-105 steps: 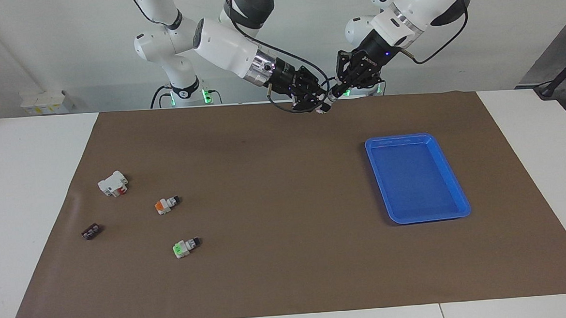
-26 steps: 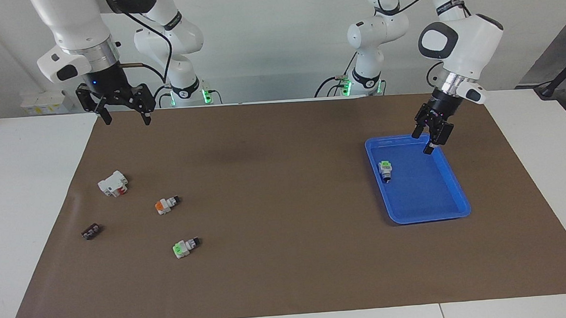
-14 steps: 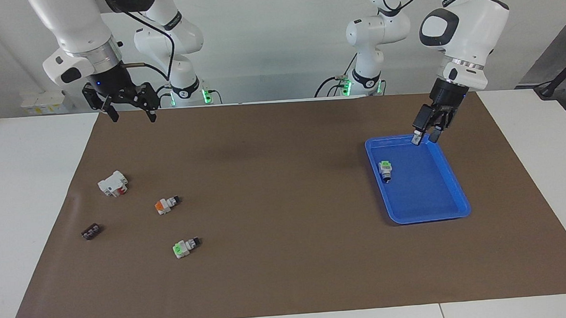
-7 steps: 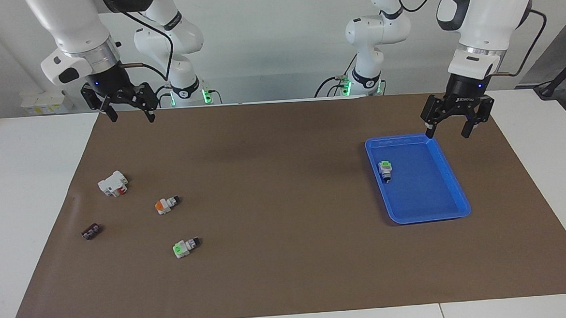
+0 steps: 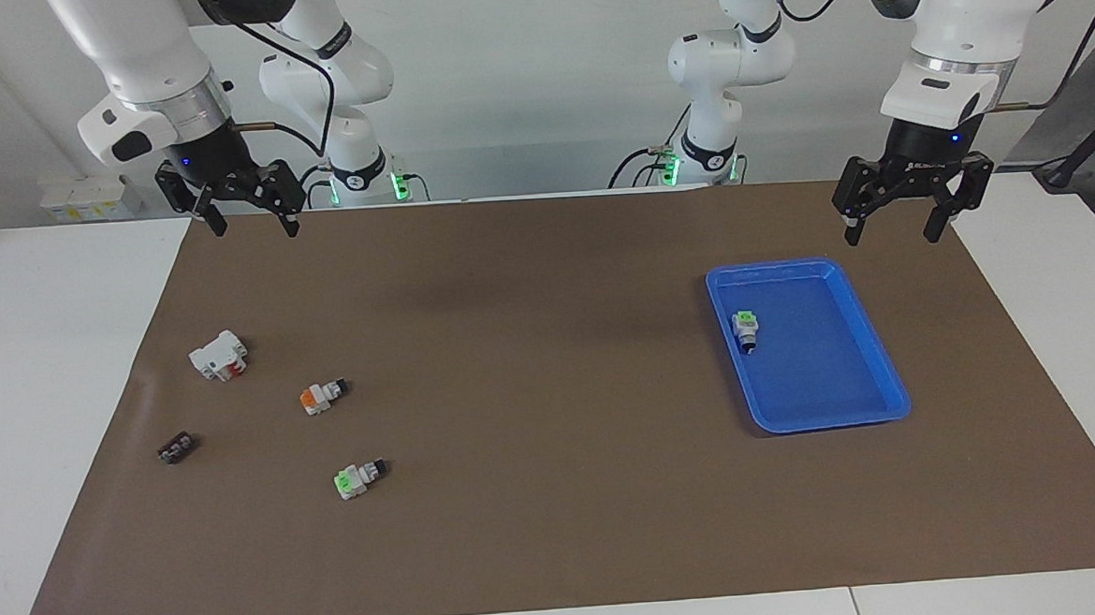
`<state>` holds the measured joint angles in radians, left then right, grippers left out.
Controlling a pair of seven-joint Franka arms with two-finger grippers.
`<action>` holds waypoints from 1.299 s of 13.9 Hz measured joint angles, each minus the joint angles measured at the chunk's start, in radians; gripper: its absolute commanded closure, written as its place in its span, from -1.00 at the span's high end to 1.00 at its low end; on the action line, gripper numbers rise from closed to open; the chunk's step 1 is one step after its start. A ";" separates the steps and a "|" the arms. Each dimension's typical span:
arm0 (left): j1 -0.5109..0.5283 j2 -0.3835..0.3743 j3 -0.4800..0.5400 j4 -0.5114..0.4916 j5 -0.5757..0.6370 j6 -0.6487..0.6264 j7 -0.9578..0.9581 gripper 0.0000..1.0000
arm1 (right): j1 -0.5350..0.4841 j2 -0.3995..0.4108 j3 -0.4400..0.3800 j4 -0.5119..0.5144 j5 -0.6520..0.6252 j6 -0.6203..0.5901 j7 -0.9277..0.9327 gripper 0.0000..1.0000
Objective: Turn and place switch with both arms
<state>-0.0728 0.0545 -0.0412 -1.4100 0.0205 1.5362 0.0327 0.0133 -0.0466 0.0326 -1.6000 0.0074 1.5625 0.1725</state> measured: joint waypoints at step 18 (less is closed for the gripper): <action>0.066 -0.102 0.019 -0.069 -0.036 -0.201 -0.001 1.00 | -0.008 -0.001 0.000 -0.008 -0.005 0.000 -0.046 0.99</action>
<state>-0.0071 -0.0476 -0.0219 -1.4787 -0.0155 1.3350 0.0316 0.0052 -0.0474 0.0326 -1.6078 0.0027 1.5624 0.1262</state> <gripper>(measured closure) 0.000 0.000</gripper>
